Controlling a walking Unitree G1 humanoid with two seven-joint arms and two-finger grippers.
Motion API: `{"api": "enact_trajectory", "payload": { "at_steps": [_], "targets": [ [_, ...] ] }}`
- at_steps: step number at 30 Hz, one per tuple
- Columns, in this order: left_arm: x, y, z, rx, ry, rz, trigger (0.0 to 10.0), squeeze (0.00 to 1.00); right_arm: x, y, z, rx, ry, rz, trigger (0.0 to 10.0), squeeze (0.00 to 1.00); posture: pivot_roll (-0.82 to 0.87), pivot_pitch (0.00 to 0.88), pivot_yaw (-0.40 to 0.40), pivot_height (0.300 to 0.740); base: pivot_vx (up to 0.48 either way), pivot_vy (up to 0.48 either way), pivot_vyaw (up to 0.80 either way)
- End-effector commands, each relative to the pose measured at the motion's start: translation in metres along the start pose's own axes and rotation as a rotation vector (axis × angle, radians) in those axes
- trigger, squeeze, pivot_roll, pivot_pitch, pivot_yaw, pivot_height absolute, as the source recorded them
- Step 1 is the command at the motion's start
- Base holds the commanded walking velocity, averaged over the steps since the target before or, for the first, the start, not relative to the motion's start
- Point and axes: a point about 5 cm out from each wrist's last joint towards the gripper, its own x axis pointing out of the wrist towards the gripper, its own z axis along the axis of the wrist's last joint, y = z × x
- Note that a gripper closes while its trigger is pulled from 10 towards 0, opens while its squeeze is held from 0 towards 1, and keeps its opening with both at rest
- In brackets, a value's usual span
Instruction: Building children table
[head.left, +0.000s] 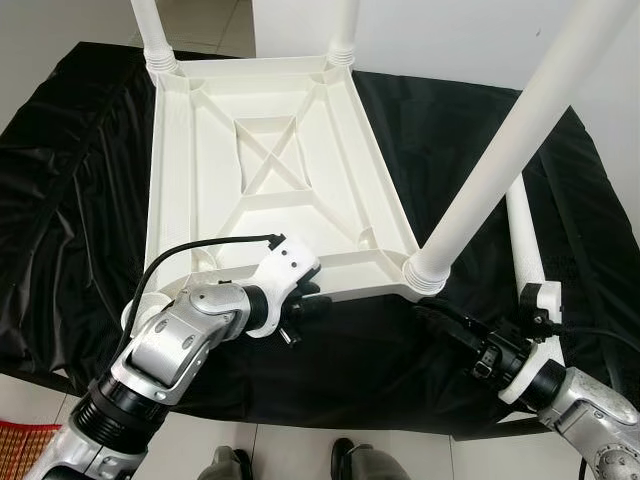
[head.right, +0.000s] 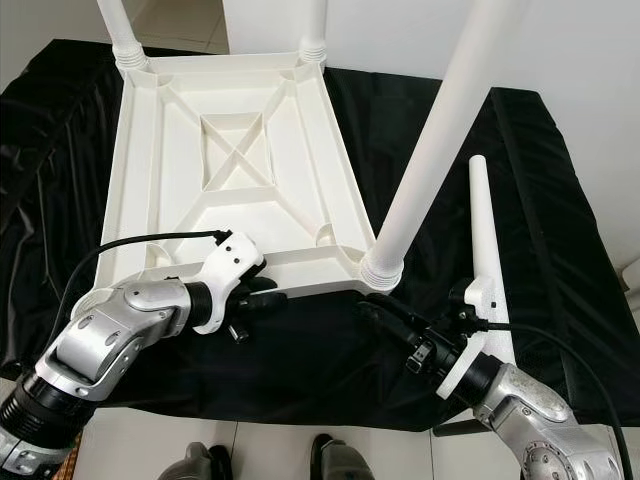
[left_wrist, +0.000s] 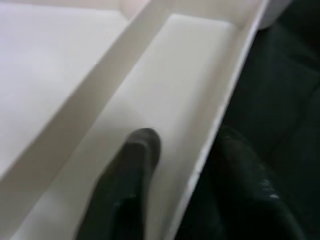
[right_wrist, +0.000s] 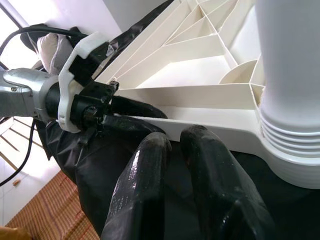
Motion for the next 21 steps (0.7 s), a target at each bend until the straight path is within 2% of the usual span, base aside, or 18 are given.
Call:
{"api": "enact_trajectory", "payload": {
  "at_steps": [1,2,3,4,6,7,10,17,21],
  "targets": [
    [-0.005,0.015,-0.012,-0.034,0.054,0.179,10.0,1.0,-0.002,0.0,0.0,-0.001,0.008,0.006,10.0,0.0,0.01,0.206,-0.021,0.74,0.0,0.0,0.0],
    [-0.005,0.012,-0.003,-0.043,0.0,0.134,10.0,1.0,-0.003,0.002,-0.001,0.0,0.011,0.012,10.0,0.0,0.01,0.206,-0.02,0.74,0.0,0.0,0.0],
    [-0.005,0.012,-0.003,-0.043,0.0,0.134,10.0,1.0,-0.003,0.002,-0.001,0.0,0.011,0.012,10.0,0.0,0.01,0.206,-0.02,0.74,0.0,0.0,0.0],
    [-0.006,0.01,0.005,-0.04,-0.04,0.088,10.0,0.6,-0.004,0.004,-0.002,0.002,0.013,0.02,10.0,0.0,0.01,0.206,-0.02,0.74,0.0,0.0,0.0],
    [-0.008,0.008,0.01,-0.039,-0.061,0.061,10.0,0.6,-0.004,0.005,-0.002,0.004,0.015,0.025,10.0,0.0,0.01,0.207,-0.019,0.74,0.0,0.0,0.0],
    [-0.009,0.007,0.016,-0.038,-0.092,0.03,10.0,0.0,-0.005,0.006,-0.002,0.004,0.016,0.031,10.0,0.0,0.01,0.207,-0.019,0.74,0.0,0.0,0.0],
    [-0.014,0.005,0.03,-0.031,-0.173,-0.046,10.0,0.0,-0.005,0.006,-0.001,-0.002,0.012,0.037,10.0,0.0,0.01,0.208,-0.018,0.74,0.0,0.0,0.0],
    [-0.017,0.001,0.04,-0.04,-0.227,-0.103,10.0,0.0,-0.005,0.006,0.0,-0.007,0.01,0.042,10.0,0.0,0.0,0.209,-0.017,0.74,0.0,0.0,0.0],
    [-0.024,0.006,0.052,-0.06,-0.294,-0.109,10.0,0.0,-0.005,0.009,-0.001,-0.004,0.021,0.062,10.0,0.0,0.01,0.207,-0.021,0.74,0.0,0.0,0.0]
  ]
}}
